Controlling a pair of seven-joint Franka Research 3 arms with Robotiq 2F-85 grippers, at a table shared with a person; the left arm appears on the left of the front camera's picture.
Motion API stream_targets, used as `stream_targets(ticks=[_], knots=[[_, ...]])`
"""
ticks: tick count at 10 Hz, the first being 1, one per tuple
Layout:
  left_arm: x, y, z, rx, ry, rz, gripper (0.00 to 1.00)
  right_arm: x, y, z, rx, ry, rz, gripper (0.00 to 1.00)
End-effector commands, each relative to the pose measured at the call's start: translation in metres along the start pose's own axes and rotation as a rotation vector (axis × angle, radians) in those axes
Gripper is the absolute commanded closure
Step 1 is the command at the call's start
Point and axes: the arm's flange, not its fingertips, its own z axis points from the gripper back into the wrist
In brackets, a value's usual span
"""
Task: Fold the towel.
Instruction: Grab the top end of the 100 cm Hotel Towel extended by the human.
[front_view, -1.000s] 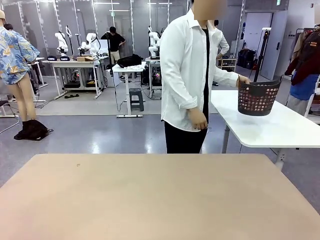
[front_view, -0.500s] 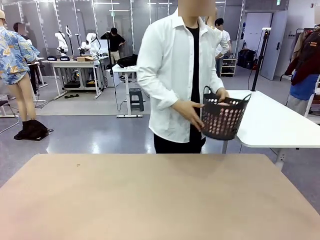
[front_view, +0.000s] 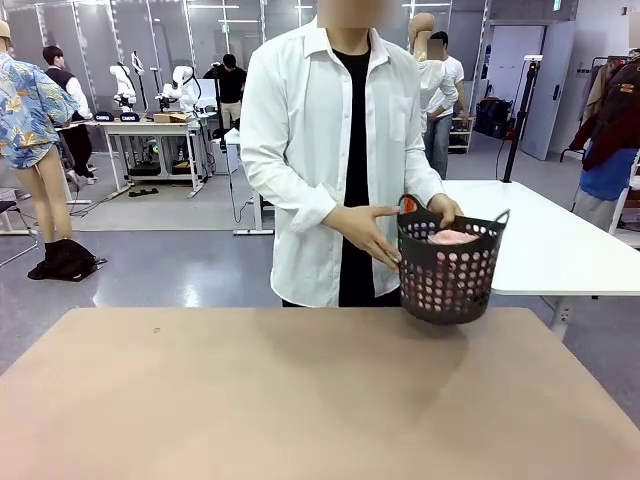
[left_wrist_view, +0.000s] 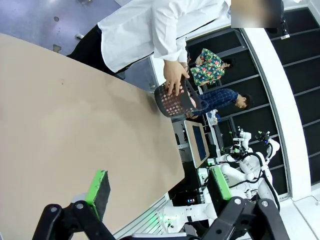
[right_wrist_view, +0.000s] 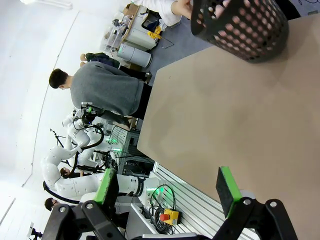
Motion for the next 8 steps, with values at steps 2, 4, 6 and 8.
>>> stream_targets(ticks=[2, 4, 6, 8], knots=[[0.0007, -0.0009, 0.0004, -0.015, -0.001, 0.008, 0.00, 0.0007, 0.0007, 0.0004, 0.013, -0.004, 0.008, 0.00], [0.0007, -0.0009, 0.0004, -0.015, -0.001, 0.008, 0.00, 0.0007, 0.0007, 0.0004, 0.013, -0.004, 0.008, 0.00], [0.0007, -0.0009, 0.0004, -0.015, -0.001, 0.008, 0.00, 0.0007, 0.0007, 0.0004, 0.013, -0.004, 0.008, 0.00], [0.0007, -0.0009, 0.0004, -0.015, -0.001, 0.008, 0.00, 0.0007, 0.0007, 0.0004, 0.013, -0.004, 0.008, 0.00]])
